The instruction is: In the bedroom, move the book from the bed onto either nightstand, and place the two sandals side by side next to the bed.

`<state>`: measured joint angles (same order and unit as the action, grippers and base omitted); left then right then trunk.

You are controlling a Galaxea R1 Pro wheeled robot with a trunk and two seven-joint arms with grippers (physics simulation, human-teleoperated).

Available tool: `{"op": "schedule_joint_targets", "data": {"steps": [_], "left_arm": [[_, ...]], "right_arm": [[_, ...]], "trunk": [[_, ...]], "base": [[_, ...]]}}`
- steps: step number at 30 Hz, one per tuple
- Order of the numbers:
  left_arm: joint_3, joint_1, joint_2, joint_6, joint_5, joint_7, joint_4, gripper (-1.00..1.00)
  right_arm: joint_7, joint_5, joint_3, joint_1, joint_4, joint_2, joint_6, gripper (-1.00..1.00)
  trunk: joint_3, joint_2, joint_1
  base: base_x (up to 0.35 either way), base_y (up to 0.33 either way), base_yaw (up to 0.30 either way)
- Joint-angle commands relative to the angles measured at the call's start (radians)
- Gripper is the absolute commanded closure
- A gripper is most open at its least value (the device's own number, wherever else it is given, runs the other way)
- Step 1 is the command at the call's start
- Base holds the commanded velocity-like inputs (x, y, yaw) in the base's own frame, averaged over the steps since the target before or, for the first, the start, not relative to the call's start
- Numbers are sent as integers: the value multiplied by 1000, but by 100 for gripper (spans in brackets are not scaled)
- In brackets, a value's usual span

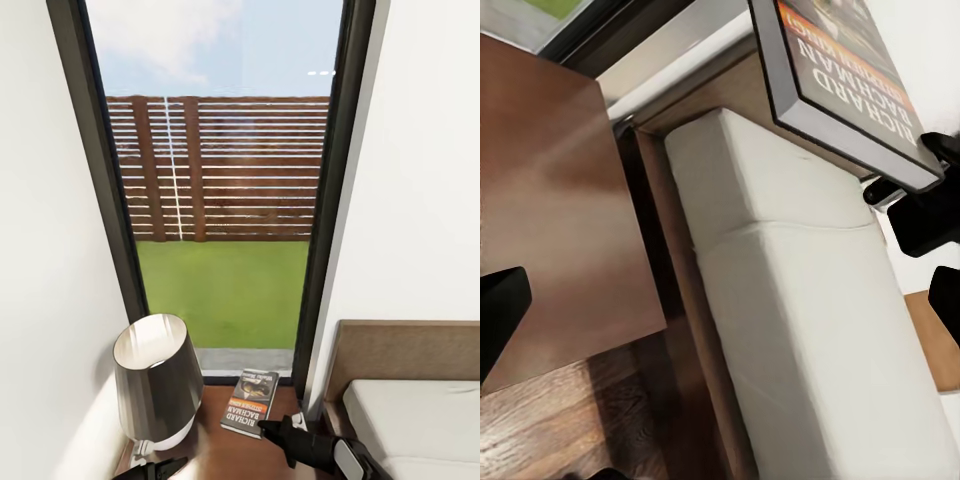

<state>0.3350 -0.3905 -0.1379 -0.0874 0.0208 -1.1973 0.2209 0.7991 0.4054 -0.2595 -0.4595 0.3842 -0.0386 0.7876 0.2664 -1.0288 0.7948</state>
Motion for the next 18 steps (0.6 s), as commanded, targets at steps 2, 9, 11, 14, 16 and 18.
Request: {"op": "schedule_joint_targets", "data": {"steps": [2, 9, 11, 14, 16, 18], "left_arm": [[1, -1, 0, -9, 2, -4, 0, -100], [2, -1, 0, -9, 2, -6, 0, -100], [2, -1, 0, -9, 2, -8, 0, -100], [2, -1, 0, -9, 2, -11, 0, -100], [2, -1, 0, -9, 2, -11, 0, -100], [1, -1, 0, -9, 2, -11, 0, -100]], "right_arm": [[2, 0, -6, -1, -1, -1, 6, 100], [2, 0, -6, -1, -2, -1, 5, 100], [2, -1, -6, -1, -2, -1, 5, 100], [3, -2, -6, -1, -2, 0, 5, 100], [3, -3, -6, -1, -2, 0, 5, 100], [3, -3, -6, -1, -2, 0, 5, 100]], "trunk": [[8, -15, 8], [30, -64, 35], [36, -78, 42], [45, -99, 54], [52, -113, 62], [58, -127, 69]], "base": [[0, 0, 0], [0, 0, 0], [0, 0, 0], [0, 0, 0], [0, 0, 0], [0, 0, 0]]}}
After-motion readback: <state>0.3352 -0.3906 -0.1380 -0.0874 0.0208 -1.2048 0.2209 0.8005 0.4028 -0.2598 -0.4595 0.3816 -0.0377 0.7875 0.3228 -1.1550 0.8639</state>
